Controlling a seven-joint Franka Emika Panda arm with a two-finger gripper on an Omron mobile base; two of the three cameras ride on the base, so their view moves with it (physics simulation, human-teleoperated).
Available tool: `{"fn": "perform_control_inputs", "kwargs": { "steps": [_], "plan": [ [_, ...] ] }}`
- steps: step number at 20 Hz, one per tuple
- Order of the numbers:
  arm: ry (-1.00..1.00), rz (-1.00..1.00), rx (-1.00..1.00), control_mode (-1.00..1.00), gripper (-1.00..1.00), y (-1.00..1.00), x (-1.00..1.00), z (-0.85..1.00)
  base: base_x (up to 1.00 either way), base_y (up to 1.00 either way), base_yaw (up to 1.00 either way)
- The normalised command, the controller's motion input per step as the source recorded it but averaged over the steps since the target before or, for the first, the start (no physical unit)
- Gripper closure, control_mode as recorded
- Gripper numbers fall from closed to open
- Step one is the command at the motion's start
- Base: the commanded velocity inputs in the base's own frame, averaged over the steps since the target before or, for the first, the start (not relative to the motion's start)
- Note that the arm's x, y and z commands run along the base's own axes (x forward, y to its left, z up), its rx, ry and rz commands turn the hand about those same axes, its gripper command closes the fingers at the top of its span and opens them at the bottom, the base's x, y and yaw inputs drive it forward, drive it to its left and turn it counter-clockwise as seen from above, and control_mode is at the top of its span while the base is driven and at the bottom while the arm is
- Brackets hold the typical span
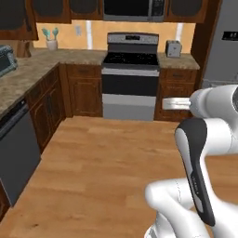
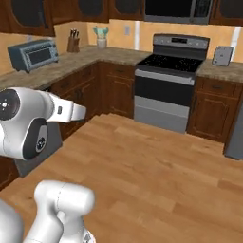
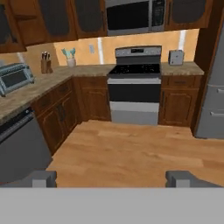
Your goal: Gather all objects into one cabinet and sort the glasses and bowls to opposite sides.
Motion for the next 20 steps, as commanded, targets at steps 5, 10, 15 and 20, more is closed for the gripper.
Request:
{"fn": "perform_control_inputs", "kwargs": {
  "steps": [5,10,15,20],
  "plan": [
    [0.0,0.0,0.0,1.0,-1.0,0.0,0.0,0.0,0.92,-0.31,-0.47],
    [0.0,0.0,0.0,1.0,-1.0,0.0,0.0,0.0,1.0,-0.33,-0.37],
    [0.0,0.0,0.0,1.0,-1.0,0.0,0.0,0.0,1.0,-0.43,0.17],
    [0.0,0.0,0.0,1.0,-1.0,0.0,0.0,0.0,1.0,-0.51,0.52]
  ]
}}
